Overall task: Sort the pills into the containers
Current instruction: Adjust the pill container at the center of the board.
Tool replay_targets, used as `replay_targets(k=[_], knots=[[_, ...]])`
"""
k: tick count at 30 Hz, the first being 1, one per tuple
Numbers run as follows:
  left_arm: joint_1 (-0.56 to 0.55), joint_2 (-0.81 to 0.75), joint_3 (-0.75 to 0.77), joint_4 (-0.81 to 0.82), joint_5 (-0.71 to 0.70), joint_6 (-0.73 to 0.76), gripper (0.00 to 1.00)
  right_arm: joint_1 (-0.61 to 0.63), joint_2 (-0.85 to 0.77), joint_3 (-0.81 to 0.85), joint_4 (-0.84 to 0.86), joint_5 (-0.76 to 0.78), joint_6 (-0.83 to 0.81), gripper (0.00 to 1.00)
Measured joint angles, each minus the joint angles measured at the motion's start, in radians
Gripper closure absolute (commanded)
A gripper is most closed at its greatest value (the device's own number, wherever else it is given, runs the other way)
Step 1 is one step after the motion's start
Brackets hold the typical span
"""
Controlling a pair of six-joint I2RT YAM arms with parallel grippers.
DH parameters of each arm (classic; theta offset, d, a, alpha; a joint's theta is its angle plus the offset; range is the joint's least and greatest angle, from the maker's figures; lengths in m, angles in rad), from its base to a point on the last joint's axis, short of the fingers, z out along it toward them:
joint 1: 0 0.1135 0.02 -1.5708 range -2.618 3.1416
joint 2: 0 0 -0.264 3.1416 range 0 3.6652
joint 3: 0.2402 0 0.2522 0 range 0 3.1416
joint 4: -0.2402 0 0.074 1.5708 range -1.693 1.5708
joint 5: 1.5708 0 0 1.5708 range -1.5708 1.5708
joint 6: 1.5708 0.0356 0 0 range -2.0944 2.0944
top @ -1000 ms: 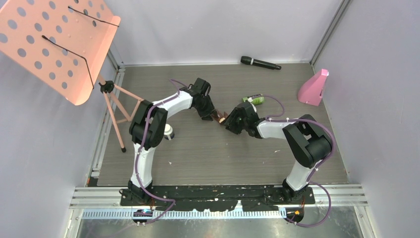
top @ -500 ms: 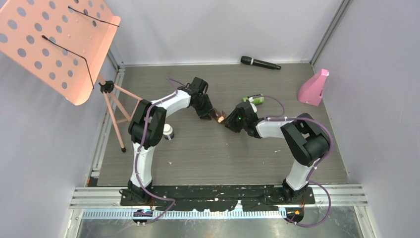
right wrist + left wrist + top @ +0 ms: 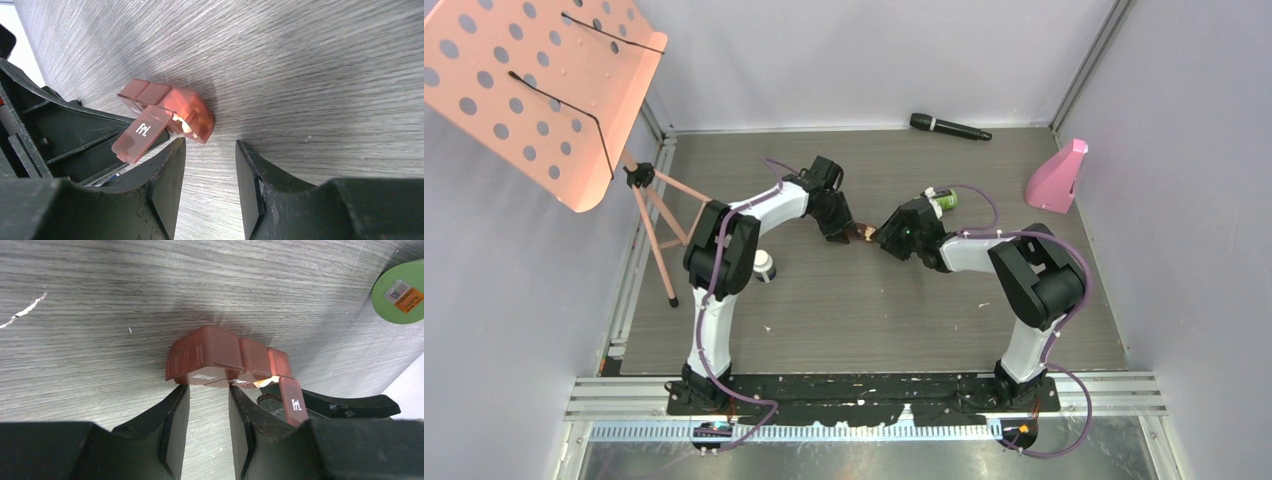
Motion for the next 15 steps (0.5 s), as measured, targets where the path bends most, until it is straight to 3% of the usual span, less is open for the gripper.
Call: replay_targets(k=[10,15], knots=[[0.000,0.006,0.003,-0.020,-0.001,0.035,0.52,-0.004,0.021,0.041,-0.021,-0.011,-0.026,0.46],[0.003,-0.003,0.004,-0.018,-0.006,0.052,0.51,-0.013,0.021,0.079,-0.096,-0.026,-0.075,0.42]])
